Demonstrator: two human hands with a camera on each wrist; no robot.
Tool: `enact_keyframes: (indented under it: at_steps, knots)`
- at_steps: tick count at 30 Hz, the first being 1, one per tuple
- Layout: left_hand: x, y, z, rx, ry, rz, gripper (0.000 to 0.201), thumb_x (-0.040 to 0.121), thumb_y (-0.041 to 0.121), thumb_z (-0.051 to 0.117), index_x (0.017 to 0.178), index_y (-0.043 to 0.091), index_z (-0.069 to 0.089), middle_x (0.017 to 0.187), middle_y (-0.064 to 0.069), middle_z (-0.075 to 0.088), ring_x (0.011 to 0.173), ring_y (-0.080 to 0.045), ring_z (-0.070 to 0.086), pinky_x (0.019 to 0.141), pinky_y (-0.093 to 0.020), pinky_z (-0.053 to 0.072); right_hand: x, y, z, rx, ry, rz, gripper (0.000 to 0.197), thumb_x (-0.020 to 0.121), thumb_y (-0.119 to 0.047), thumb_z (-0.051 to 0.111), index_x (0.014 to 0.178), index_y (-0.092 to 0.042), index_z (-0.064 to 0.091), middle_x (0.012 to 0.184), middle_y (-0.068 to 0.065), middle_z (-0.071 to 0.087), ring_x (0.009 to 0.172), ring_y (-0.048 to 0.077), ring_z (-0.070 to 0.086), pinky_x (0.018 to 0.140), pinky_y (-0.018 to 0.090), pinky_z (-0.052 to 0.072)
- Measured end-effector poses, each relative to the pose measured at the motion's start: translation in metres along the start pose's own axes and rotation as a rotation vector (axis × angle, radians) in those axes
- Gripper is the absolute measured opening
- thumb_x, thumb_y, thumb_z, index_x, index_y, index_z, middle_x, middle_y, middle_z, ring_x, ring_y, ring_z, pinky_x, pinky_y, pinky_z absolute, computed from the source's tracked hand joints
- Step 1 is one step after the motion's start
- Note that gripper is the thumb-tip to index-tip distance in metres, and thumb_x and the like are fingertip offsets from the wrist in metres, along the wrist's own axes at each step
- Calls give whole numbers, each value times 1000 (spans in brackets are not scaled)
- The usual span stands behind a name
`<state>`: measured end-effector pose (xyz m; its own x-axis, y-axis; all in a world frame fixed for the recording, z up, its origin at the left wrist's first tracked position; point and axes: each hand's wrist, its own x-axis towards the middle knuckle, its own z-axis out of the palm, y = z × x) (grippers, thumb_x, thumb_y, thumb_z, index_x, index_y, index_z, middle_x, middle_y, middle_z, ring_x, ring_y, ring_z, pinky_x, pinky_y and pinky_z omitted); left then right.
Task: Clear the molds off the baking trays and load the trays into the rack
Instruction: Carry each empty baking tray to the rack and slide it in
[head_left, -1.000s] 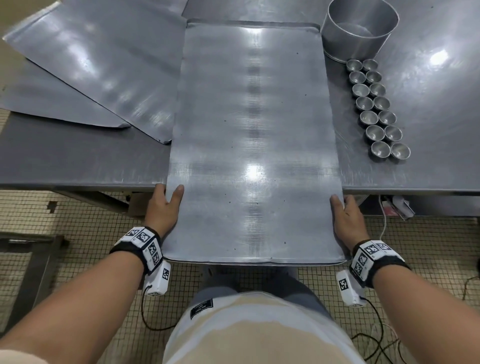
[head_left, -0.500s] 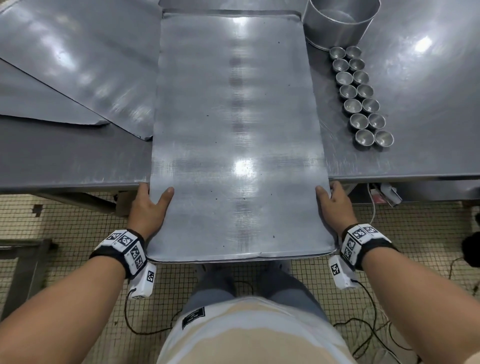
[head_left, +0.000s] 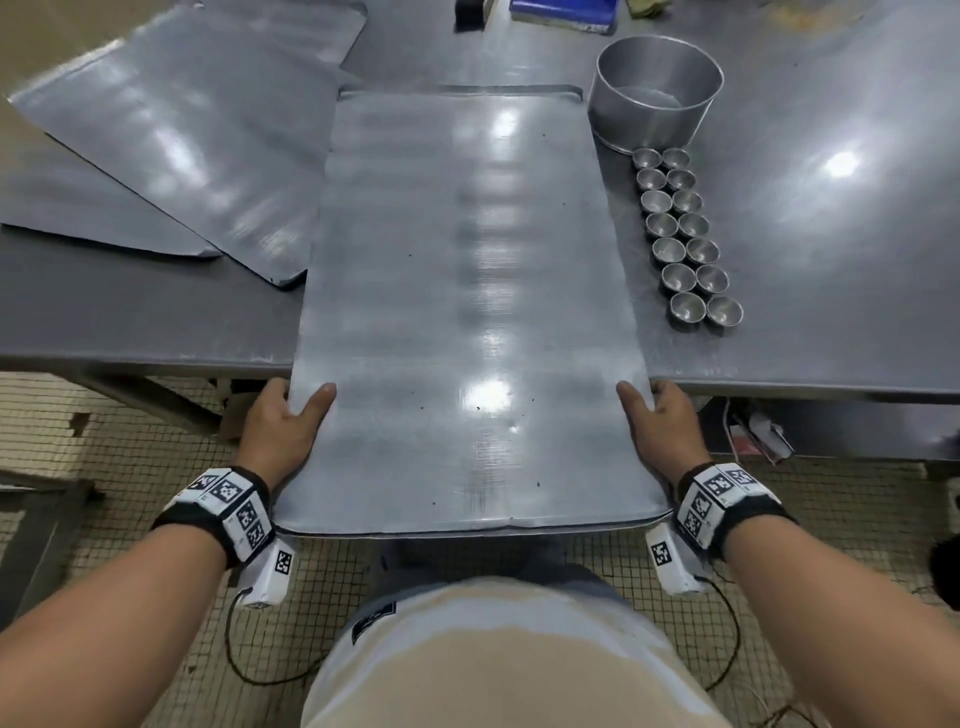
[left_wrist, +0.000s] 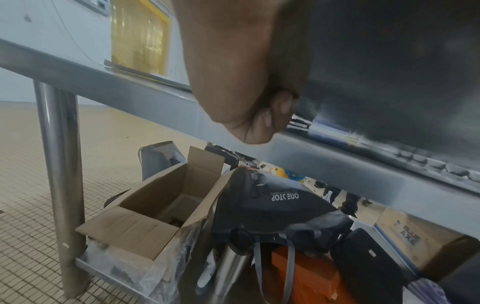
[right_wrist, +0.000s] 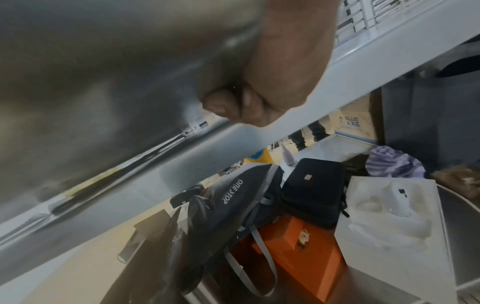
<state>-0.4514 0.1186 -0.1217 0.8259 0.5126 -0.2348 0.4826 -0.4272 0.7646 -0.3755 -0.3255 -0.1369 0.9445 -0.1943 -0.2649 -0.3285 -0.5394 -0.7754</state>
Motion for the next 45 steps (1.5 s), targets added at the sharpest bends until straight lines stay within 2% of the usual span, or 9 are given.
enact_keyframes:
  at_steps: [6,14,19,23,26,29,34,41,45]
  knots:
    - [-29,12,11,-78,45,3,41,88,51,71,104,14,61,97,0,70,87,-19,68,70,-36,53,3,-9,-31,-24,-25,-76,32,94,-47,65,104,-17,57,94,-8,61,85,9,59,68,26,42]
    - [-62,32,-5,-81,215,44,33,85,47,76,94,20,60,89,6,66,80,-12,65,63,-29,50,18,-34,-40,6,-82,-169,80,82,-65,69,138,-11,52,139,8,57,124,25,55,96,35,44]
    - [-60,28,-47,-116,319,27,51,80,62,74,98,16,61,92,-2,71,83,-23,69,76,-46,58,25,-90,-31,-17,-110,-296,66,87,-59,66,132,-13,54,126,1,56,113,19,53,92,34,41]
    - [-64,39,-87,-123,434,53,41,89,48,72,100,10,60,89,-1,67,79,-18,65,67,-34,50,28,-146,-16,-16,-157,-445,44,91,-53,64,111,-14,62,108,3,67,100,26,64,82,36,47]
    - [-65,43,-123,-83,521,57,40,90,49,70,100,11,60,86,4,65,76,-12,61,65,-32,45,28,-189,5,6,-181,-512,53,92,-51,64,123,-8,61,115,6,64,106,26,61,90,36,46]
    - [-63,41,-162,-80,587,66,40,90,47,71,101,10,60,85,5,63,75,-13,60,62,-29,44,28,-231,29,57,-217,-563,51,83,-63,64,108,-19,66,105,1,72,95,22,69,88,46,56]
    - [-60,35,-229,-78,722,105,40,89,46,71,98,8,63,84,2,65,76,-19,62,60,-29,43,13,-304,71,119,-285,-654,23,88,-50,67,95,-28,64,97,-4,72,90,19,70,85,42,56]
    - [-59,13,-316,-118,882,88,54,80,65,72,93,14,60,87,-1,69,83,-26,68,71,-40,55,-9,-395,129,134,-356,-817,20,92,-41,68,96,-23,59,91,-6,67,83,15,64,81,35,48]
    - [-77,18,-344,-117,968,58,33,87,46,74,86,19,55,82,5,64,83,-24,65,65,-31,48,-8,-438,163,141,-420,-910,31,90,-48,68,102,-21,63,98,3,70,87,21,65,80,37,50]
